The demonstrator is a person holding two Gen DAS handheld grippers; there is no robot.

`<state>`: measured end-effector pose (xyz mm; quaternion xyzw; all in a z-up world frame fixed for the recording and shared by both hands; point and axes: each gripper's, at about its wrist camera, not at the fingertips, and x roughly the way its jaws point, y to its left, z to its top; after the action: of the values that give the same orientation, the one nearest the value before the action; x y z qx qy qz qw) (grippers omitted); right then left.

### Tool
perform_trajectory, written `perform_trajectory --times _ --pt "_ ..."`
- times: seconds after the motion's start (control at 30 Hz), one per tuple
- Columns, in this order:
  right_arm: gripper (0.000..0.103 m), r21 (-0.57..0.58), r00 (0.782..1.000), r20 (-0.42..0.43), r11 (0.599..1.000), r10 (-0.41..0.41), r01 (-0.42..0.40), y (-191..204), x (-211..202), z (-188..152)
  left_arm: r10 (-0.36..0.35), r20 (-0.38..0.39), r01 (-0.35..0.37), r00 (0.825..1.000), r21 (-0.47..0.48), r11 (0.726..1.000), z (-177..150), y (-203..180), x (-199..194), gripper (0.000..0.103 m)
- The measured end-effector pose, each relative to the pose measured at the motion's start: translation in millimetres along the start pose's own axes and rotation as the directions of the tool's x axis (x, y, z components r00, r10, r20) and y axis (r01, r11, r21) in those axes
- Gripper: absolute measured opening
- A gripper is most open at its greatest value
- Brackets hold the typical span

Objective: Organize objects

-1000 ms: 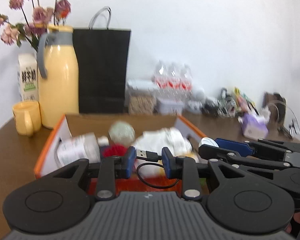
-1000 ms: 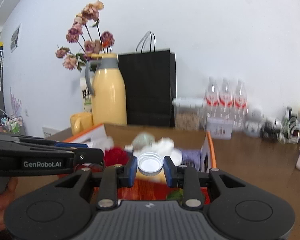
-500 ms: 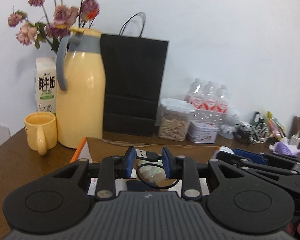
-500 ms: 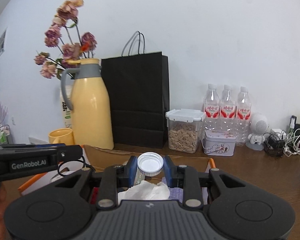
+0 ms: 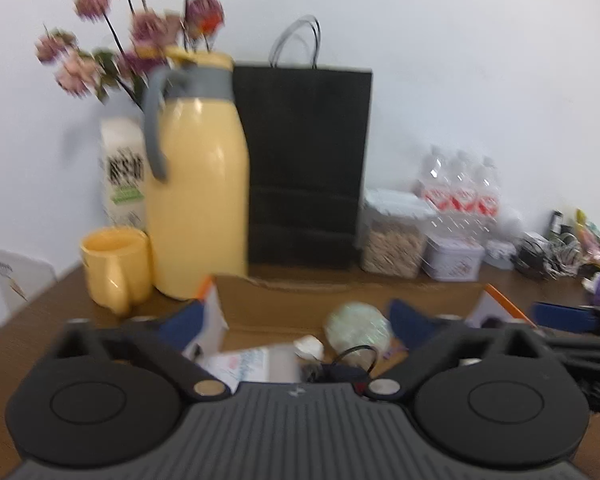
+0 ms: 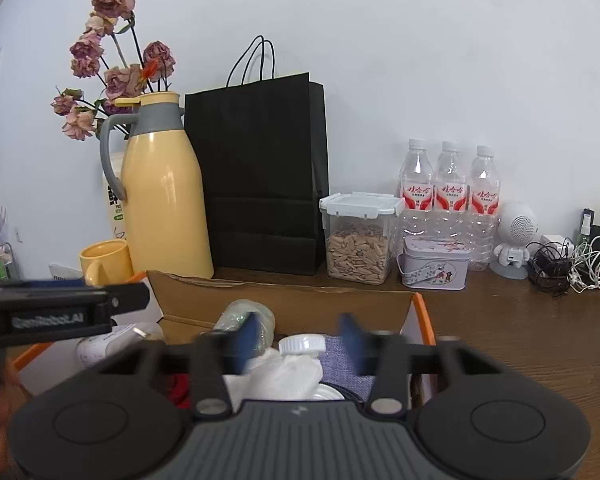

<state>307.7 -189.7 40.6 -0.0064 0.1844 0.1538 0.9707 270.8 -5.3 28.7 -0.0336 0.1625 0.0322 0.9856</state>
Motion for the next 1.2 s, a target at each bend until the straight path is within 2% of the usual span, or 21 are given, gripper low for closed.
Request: perform_trajectory --times 0.07,0.1,0.7,1.03,1.2 --pt "0.097 -0.002 1.0 0.01 1.0 0.002 -0.002 -0.9 -4.9 -1.1 0.004 0.003 -0.004 1.0 0.009 1.0 1.8 0.1 -2.9 0.103" --pt "0.102 -0.002 1.0 0.014 1.0 0.007 -0.007 -1.1 -7.0 -1.0 0.007 0.004 -0.007 1.0 0.009 1.0 2.0 0.1 -3.8 0.103" --pt "0.103 0.0 0.999 0.042 1.0 0.0 0.0 -2.1 -29.5 1.7 -0.018 0.011 0.018 1.0 0.012 1.0 4.1 -0.1 -17.7 0.103" --pt "0.103 -0.025 0.998 0.064 1.0 0.014 -0.012 0.3 -61.6 -1.9 -0.054 0.001 0.054 0.999 0.01 0.998 2.9 4.5 -47.1 0.103" --pt "0.103 -0.058 0.999 0.045 0.998 0.021 -0.018 3.7 -77.5 -12.2 -0.066 -0.02 0.067 0.998 0.029 0.997 -5.4 8.4 -59.3 0.103"
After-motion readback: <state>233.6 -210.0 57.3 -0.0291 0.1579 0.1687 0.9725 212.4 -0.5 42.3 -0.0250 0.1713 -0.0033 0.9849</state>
